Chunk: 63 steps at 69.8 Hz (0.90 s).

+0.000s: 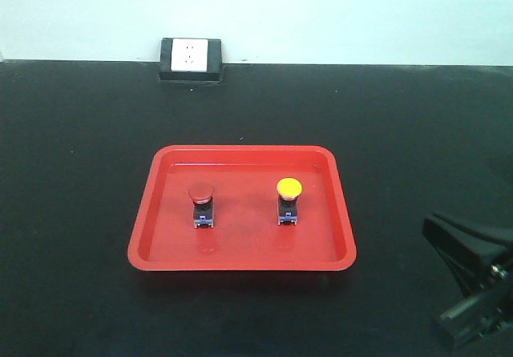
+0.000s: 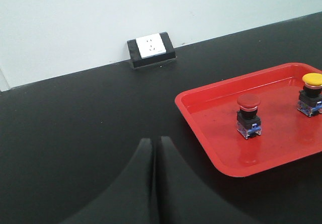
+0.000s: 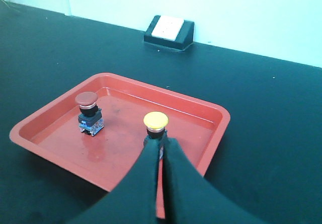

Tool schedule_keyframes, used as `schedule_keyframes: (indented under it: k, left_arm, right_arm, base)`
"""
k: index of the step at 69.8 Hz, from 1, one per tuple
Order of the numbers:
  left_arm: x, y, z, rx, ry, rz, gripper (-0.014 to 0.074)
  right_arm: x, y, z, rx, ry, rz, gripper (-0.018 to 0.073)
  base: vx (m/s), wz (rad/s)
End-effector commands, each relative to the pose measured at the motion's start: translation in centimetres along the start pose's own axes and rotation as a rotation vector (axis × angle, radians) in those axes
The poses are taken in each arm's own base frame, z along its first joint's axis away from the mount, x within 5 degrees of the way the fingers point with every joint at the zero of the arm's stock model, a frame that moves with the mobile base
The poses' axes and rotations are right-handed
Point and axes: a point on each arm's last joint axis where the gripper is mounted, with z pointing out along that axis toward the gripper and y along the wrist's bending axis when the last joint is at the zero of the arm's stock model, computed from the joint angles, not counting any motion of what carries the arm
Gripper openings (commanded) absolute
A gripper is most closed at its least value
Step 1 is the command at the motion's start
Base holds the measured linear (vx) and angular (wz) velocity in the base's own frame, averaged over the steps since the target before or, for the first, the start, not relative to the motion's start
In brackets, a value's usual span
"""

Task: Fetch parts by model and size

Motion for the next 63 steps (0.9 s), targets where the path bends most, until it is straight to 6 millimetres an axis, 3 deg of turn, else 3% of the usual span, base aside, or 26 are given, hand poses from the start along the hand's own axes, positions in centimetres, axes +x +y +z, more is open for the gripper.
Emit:
schedule_keyframes:
  k: [1,17,63]
  left_arm:
    - [-1.3,0.0,-0.1,0.01,-0.079,-0.002,-0.0008]
    - [-1.3,0.0,-0.1,0.01,-0.079,-0.002,-0.0008]
    - [-1.3,0.0,-0.1,0.011,-0.082,-0.002,-0.0006]
  right_arm:
    - [-0.7,0.1,-1.0,-0.017,-0.102,0.001,-0.0005]
    - [1.0,0.1,-1.9,-0.012,-0.105,0.007,-0.0005]
    - [1.1,0.0,-1.9,-0.007,-0.095,0.002,-0.0005]
  base:
    - [0.0,0.0]
    - [0.0,0.0]
    - [0.0,0.0]
